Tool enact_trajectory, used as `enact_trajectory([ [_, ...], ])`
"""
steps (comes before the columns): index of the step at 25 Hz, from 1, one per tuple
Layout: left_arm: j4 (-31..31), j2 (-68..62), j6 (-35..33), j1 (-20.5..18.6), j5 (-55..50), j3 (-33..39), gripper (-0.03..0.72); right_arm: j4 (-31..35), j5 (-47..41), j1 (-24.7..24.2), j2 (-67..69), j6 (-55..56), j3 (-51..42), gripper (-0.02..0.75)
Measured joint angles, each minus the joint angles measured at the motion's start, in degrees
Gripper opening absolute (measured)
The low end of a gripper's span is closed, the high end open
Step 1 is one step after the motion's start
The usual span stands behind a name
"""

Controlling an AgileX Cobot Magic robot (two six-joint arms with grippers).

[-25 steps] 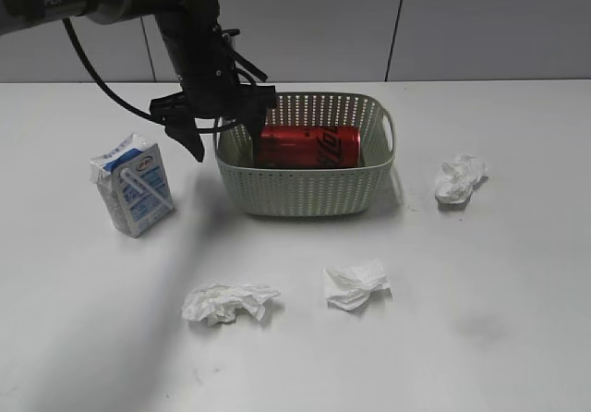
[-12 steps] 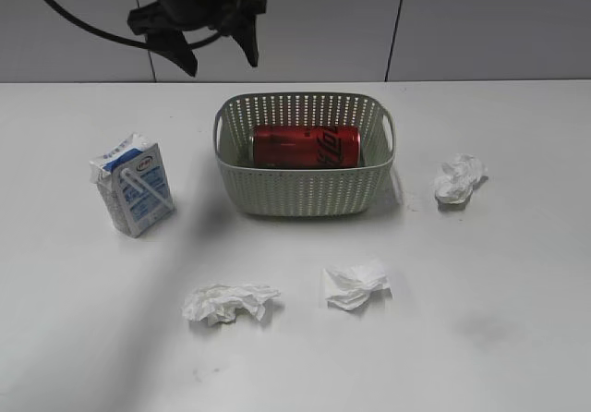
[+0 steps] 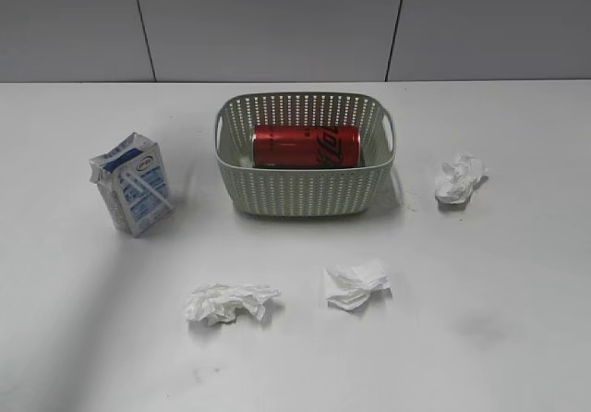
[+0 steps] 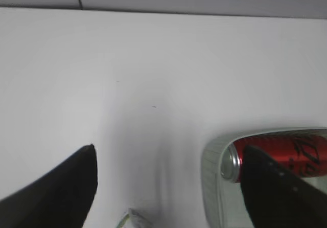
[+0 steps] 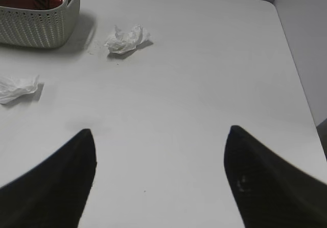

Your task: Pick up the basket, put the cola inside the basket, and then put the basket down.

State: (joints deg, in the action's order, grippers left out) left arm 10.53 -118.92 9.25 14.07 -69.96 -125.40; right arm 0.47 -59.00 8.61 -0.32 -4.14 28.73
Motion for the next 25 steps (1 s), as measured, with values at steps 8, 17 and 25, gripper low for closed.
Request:
enact_trajectory([
  [8, -3.6, 10.9, -3.2, -5.6, 0.2, 14.5, 0.661, 0.0, 0.0, 0.0, 0.0, 0.0, 0.0, 0.592],
  [17, -6.3, 25.5, -9.3, -6.1, 0.2, 44.7, 0.645, 0.0, 0.0, 0.0, 0.0, 0.1, 0.0, 0.592],
  [25, -6.9, 39.9, -9.6, -6.1, 0.8, 72.2, 0.63, 0.0, 0.0, 0.0, 0.0, 0.1, 0.0, 0.592],
])
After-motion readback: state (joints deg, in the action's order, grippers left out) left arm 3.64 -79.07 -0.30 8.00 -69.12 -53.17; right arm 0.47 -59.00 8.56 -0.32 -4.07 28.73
